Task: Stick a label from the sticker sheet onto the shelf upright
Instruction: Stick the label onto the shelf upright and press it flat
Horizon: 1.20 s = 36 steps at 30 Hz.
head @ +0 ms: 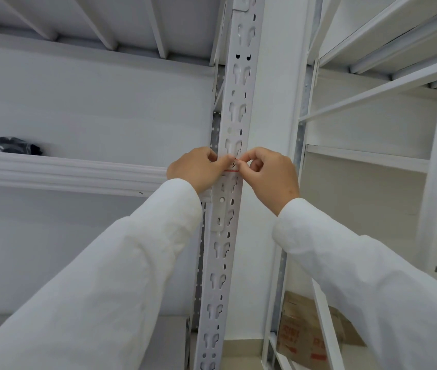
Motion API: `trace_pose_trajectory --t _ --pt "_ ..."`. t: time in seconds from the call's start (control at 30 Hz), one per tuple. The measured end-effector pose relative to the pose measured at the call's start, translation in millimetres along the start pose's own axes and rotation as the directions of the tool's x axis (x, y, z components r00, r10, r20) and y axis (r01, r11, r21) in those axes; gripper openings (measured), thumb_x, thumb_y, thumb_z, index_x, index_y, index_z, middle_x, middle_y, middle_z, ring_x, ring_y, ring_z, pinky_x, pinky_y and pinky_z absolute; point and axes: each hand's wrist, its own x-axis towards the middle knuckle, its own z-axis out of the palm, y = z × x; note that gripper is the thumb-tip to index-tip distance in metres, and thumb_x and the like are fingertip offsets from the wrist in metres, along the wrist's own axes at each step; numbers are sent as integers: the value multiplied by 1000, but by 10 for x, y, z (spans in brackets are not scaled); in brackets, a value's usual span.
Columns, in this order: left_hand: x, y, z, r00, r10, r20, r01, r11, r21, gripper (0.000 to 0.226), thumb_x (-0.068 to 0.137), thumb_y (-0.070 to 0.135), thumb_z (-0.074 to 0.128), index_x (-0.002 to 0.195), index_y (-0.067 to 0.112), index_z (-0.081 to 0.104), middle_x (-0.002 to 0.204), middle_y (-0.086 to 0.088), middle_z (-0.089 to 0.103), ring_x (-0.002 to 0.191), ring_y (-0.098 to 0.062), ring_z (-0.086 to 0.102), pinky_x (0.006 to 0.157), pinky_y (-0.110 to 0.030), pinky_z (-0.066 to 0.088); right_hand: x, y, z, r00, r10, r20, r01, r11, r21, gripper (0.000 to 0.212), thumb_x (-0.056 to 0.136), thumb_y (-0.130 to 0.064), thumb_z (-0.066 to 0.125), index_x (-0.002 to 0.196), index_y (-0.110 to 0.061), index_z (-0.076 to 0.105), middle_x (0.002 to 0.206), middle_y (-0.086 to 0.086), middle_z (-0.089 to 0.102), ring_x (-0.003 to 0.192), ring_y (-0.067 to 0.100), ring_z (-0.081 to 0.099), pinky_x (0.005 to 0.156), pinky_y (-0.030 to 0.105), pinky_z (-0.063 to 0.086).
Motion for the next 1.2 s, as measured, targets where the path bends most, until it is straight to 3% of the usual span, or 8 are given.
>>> trace_pose_trajectory --t 0.2,0.4,0.6,0.77,0.93,1.07,1.2 --pt "24 -13 13 1000 -6 9 6 1000 -13 48 86 60 43 102 19 62 104 3 64 99 -20 58 80 -31 39 32 -104 -17 990 118 73 -124 989 80 10 80 -28 60 71 -27 63 59 -8 58 68 18 65 65 28 50" --pt "17 -13 35 1000 -6 -21 6 1000 11 50 87 61 41 103 19 61 105 2 66 96 -20 58 76 -30 36 42 -157 -30 985 147 92 -157 981 115 11 78 -25 59 69 -25 64 56 -8 57 68 21 67 67 30 53" --pt "12 -17 22 1000 4 -19 -3 1000 17 50 87 61 39 108 21 60 109 2 65 102 -21 58 78 -30 35 7 -114 -66 984 146 97 -163 967 196 10 79 -28 64 71 -24 67 48 -11 52 50 13 60 61 27 50" --pt "26 -52 22 1000 7 5 -7 1000 -3 50 79 64 50 101 21 61 104 4 67 98 -19 60 77 -31 39 -19 -48 -64 988 136 69 -145 978 152 12 74 -33 69 64 -29 63 45 -10 52 53 15 60 63 31 51" --pt "24 -32 29 1000 -9 -3 8 1000 -23 48 76 64 54 95 20 62 100 4 67 94 -19 61 76 -30 39 -19 -31 -12 989 143 47 -146 987 63 11 76 -34 65 71 -25 66 60 -9 61 67 21 66 66 35 55" --pt "18 -21 46 1000 -14 -12 13 999 -43 47 77 62 54 93 19 62 98 4 67 94 -19 61 77 -31 39 -42 -73 26 988 149 28 -149 989 3 11 79 -33 59 72 -25 63 61 -7 60 69 21 65 62 28 49" --pt "21 -36 29 1000 -3 -3 2 999 -42 45 78 62 53 96 20 61 100 5 66 96 -19 60 79 -32 40 -52 -97 40 990 135 29 -136 991 14 10 80 -29 58 72 -24 61 55 -10 52 62 14 53 51 22 36"
